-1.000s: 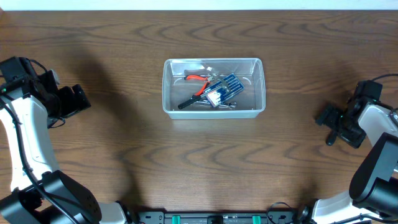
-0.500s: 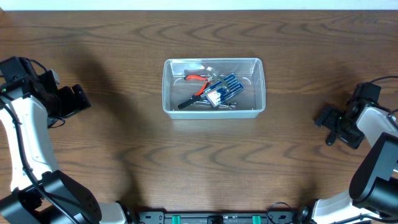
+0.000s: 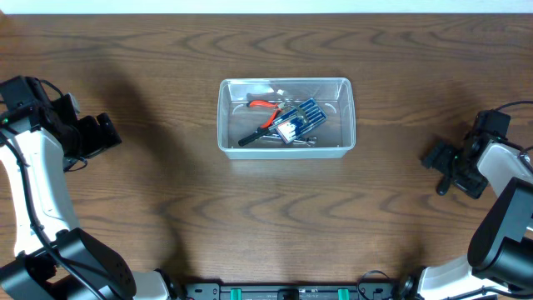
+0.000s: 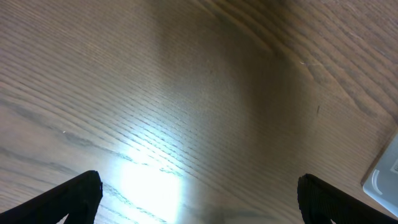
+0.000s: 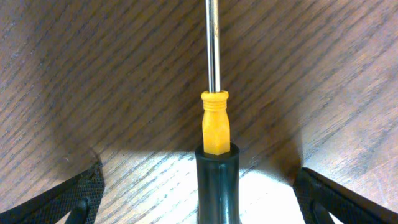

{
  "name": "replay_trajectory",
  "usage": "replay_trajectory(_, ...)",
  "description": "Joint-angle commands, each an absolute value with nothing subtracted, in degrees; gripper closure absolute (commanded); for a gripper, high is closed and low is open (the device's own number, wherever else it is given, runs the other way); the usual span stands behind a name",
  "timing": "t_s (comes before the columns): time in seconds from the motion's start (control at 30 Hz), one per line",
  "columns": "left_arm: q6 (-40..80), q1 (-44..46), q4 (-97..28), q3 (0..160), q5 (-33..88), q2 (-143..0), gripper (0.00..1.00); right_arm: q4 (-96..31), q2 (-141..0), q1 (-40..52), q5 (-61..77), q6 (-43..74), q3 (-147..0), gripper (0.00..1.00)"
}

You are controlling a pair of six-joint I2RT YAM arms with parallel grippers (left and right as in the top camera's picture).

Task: Pack container
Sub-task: 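Lower the right gripper and close it on the screwdriver handle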

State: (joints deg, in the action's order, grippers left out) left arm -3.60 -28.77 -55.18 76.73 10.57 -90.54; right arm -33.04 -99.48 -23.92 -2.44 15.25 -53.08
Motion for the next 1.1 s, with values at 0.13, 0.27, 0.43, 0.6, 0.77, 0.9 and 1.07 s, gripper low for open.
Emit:
replay_trajectory(0.13, -3.33, -28.8, -55.37, 76.71, 10.96, -90.56, 0.02, -31.81, -99.77, -24.4, -3.22, 14.72, -51.46, 0.01)
replay_trajectory(0.27, -3.33, -28.8, -55.37, 76.71, 10.96, -90.56, 0.02, -31.22, -99.77, -24.4, -3.22, 14.72, -50.39, 0.01)
replay_trajectory(0.43, -3.33, -28.8, -55.37, 76.71, 10.96, -90.56, 0.02, -31.24, -99.77, -24.4, -3.22, 14.72, -50.22, 0.03)
replay_trajectory(0.6, -3.33, -28.8, -55.37, 76.71, 10.96, -90.56, 0.02, -31.33, -99.77, -24.4, -3.2, 14.72, -50.22, 0.2)
replay_trajectory(0.77, -3.33, -28.8, -55.37, 76.71, 10.98, -90.56, 0.02, -31.48, -99.77, -24.4, -3.2, 14.72, -50.22, 0.39)
replay_trajectory(0.9, -3.33, -28.8, -55.37, 76.71, 10.96, -90.56, 0.02, -31.55, -99.77, -24.4, -3.2, 14.74, -50.22, 0.52)
replay_trajectory(1.07, -3.33, -28.8, -55.4, 76.71, 10.96, -90.56, 0.01, -31.57, -99.77, -24.4, -3.2, 14.72, -50.22, 0.61)
